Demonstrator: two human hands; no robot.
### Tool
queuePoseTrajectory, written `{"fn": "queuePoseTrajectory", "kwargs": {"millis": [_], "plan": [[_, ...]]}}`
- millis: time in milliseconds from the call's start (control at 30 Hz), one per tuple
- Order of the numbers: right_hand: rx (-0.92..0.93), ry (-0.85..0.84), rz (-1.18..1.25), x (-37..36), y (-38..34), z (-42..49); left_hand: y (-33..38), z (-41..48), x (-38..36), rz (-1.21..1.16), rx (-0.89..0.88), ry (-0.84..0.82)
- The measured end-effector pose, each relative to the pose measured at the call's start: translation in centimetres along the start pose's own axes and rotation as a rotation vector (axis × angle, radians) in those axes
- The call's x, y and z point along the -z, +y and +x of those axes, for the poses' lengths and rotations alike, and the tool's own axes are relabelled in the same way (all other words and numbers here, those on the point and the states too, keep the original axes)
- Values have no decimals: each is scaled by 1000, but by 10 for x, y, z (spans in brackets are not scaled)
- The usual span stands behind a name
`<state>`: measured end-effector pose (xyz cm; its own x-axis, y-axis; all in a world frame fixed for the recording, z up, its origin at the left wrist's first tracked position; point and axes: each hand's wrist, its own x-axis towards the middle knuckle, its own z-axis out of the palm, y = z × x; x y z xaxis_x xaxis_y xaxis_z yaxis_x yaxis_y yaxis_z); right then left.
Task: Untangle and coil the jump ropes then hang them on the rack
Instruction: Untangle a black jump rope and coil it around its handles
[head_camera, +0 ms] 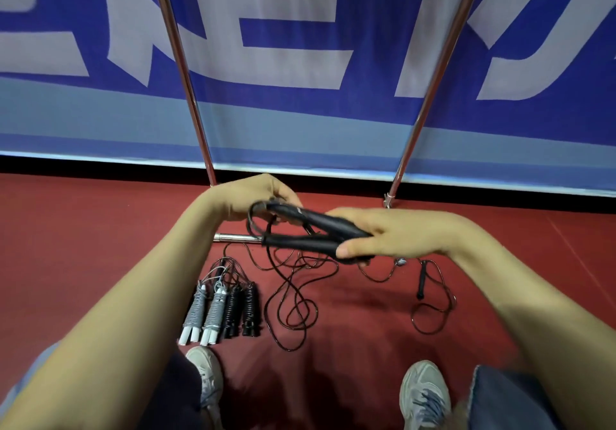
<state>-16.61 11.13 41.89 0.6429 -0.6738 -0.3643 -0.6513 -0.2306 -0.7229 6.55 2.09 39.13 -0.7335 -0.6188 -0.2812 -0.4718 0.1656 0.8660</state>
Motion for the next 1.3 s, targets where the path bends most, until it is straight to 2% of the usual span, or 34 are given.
{"fn": "queuePoseTrajectory", "kwargs": {"millis": [67,167,300,433,500,600,667,800,867,1067,1300], "plan": [[-147,-86,-217,-10,3,9,2,6,-7,6,105,-9],[-325,-100,-382,-19,12,25,16,15,-22,61,101,56],[-395,38,-369,-6,21,29,30,23,-42,188,-15,305],[-493,171,-484,-4,31,34,29,25,-55,202,4,321],[-513,300,-504,-6,36,39,29,28,-64,112,16,378],[-450,505,-398,-2,39,44,32,33,-76,-90,-4,476],[-388,574,-319,4,36,44,36,34,-79,-260,-9,491],[-297,642,-312,8,29,37,41,30,-70,-658,120,340],[-256,680,-321,8,29,35,42,28,-64,-749,175,304],[-143,776,-129,16,18,23,46,25,-64,-697,181,322],[125,719,402,29,11,3,34,27,-57,-589,-139,362]]}}
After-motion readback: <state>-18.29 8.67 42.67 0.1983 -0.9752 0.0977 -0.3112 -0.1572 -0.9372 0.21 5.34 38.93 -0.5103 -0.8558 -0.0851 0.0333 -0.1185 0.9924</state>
